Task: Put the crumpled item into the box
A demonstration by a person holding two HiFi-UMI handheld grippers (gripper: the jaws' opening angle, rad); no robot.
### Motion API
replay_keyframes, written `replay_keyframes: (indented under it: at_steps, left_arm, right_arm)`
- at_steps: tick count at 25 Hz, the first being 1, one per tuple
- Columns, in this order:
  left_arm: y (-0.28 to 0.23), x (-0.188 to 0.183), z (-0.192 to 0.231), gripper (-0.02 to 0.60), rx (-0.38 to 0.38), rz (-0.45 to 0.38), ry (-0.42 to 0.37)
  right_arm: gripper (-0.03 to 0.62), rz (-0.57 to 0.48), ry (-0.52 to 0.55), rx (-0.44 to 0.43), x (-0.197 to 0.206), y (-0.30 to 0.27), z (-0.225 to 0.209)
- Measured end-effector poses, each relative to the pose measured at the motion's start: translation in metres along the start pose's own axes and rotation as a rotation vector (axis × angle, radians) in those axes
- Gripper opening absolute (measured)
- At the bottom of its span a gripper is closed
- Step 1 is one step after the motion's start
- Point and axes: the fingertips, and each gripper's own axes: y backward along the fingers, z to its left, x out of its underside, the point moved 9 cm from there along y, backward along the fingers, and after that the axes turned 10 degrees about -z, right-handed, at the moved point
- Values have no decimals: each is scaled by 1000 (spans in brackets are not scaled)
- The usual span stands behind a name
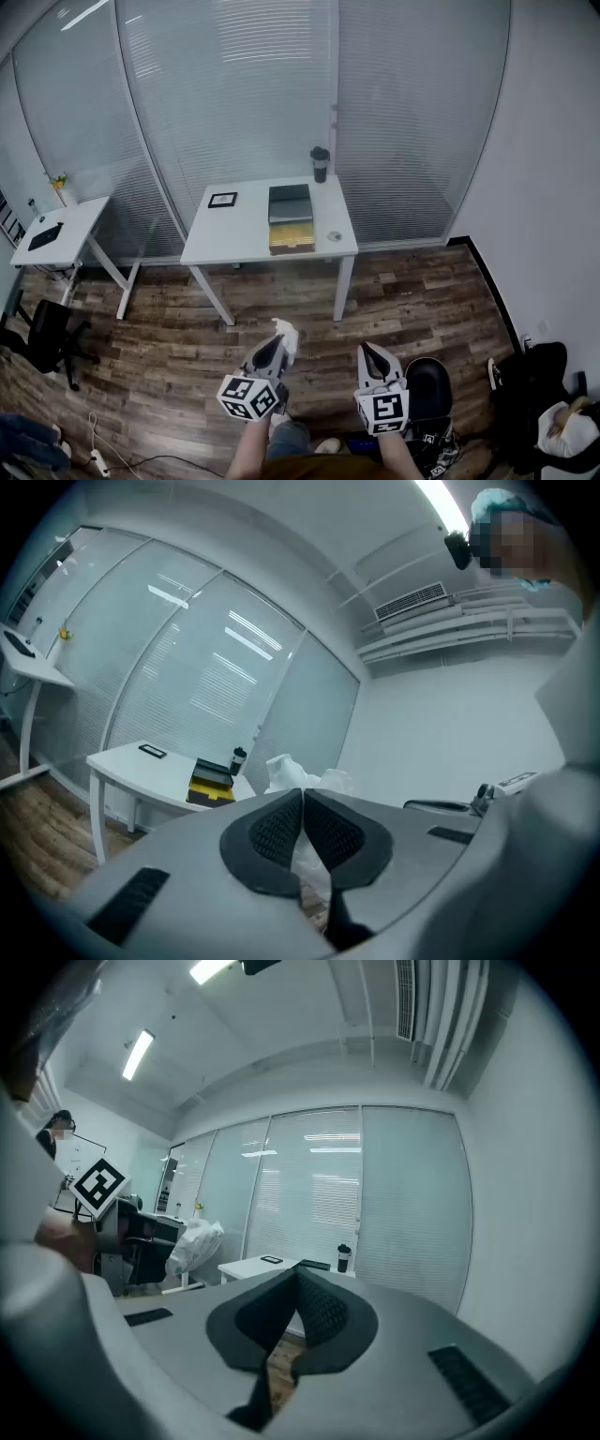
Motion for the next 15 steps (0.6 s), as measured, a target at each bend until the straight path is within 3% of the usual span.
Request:
replay_keyframes:
  at_steps: [15]
  left_arm:
    - [3,-8,-6,31,0,12,-73]
  right_arm:
    - [12,-18,-46,31,-6,0,-9]
